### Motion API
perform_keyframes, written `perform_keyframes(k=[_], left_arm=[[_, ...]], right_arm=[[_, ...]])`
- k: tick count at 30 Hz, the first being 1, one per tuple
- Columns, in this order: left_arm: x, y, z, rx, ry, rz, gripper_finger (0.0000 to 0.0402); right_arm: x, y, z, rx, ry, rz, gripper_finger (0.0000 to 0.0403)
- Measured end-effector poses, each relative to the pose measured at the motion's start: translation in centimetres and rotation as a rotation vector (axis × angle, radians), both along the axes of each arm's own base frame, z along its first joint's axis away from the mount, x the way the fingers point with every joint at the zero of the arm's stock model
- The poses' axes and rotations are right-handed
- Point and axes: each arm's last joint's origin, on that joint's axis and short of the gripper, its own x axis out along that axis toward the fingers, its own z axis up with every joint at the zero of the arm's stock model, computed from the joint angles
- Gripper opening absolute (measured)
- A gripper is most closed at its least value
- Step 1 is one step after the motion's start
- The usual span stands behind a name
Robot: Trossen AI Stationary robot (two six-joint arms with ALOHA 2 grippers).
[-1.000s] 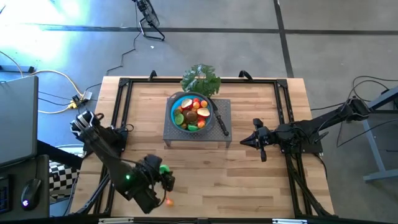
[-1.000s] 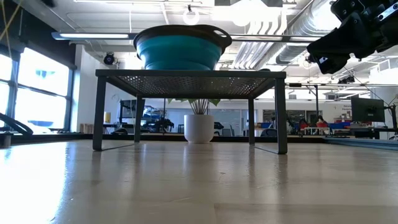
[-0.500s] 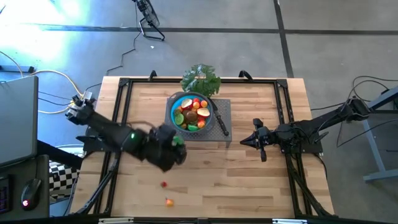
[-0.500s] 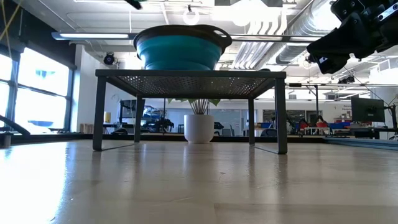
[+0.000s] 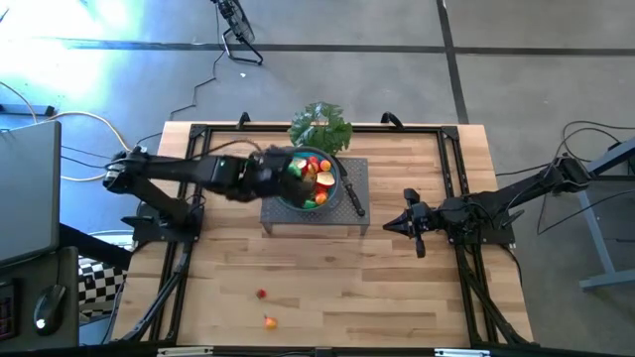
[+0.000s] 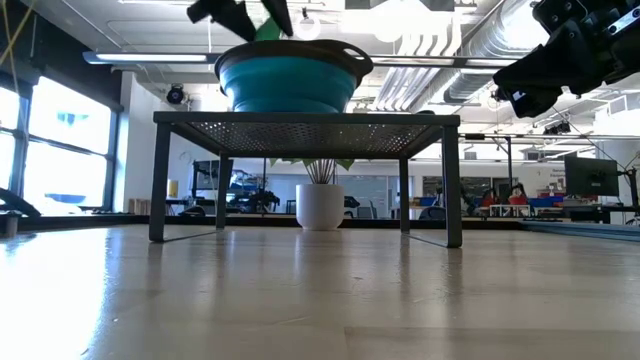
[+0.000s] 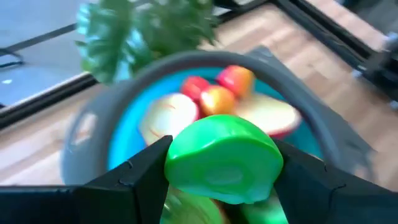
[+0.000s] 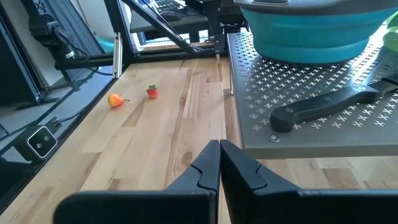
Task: Pick & Place Fruit
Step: Put the avocado into the blue strainer bowl on the shelf, then put the strawberry into the blue strainer bowl on the shelf
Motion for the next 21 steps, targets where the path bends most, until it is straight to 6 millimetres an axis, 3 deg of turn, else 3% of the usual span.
perform_keyframes(k=[11, 21], left_arm=[[-0.1, 4.4, -0.2, -0.025, 0.021, 0.121, 0.0265], [-0.2, 4.5, -0.2, -0.146, 0.029, 0.012, 0.0275]], right_arm=[[0.0, 0.0, 0.0, -0.001, 0.001, 0.0, 0.0004], [0.0, 0.0, -0.2, -0.007, 0.02, 0.0, 0.0004]])
